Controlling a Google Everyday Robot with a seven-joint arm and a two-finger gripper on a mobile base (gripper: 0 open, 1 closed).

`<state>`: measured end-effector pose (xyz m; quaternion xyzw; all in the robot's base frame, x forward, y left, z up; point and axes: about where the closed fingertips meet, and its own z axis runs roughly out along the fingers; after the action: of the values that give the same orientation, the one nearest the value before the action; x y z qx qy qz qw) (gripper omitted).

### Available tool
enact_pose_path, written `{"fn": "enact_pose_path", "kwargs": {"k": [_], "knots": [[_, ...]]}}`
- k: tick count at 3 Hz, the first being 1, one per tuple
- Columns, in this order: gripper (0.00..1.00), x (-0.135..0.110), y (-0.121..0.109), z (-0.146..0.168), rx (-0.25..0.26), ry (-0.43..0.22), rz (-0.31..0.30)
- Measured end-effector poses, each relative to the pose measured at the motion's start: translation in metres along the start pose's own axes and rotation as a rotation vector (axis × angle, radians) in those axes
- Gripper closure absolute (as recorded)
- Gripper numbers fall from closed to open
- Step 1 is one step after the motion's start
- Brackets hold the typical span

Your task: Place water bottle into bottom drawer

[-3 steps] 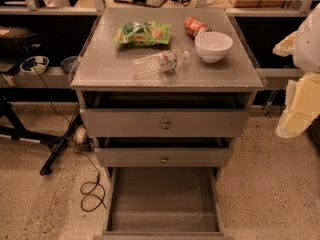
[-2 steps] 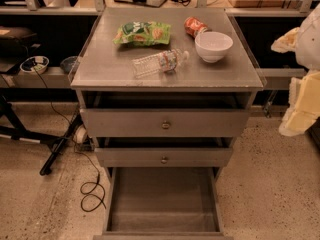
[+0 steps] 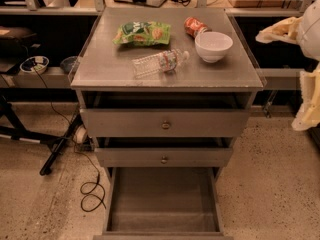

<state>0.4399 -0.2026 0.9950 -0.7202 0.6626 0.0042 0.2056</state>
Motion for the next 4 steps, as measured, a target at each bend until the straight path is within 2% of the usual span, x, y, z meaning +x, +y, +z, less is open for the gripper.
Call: {"fn": "enact_pose_path", "kwargs": {"k": [1,2,3,4], "knots": [[0.0,-0.015,-0.002,0.01,-0.027,-0.084,-0.163],[0.0,-0.053,-0.031,0.043,-0.029,-0.184,-0.269],[0.0,-0.054,-0.037,0.045,-0.023,-0.19,-0.276],[0.0,-0.06,-0.058,0.053,-0.003,-0.213,-0.301]]}}
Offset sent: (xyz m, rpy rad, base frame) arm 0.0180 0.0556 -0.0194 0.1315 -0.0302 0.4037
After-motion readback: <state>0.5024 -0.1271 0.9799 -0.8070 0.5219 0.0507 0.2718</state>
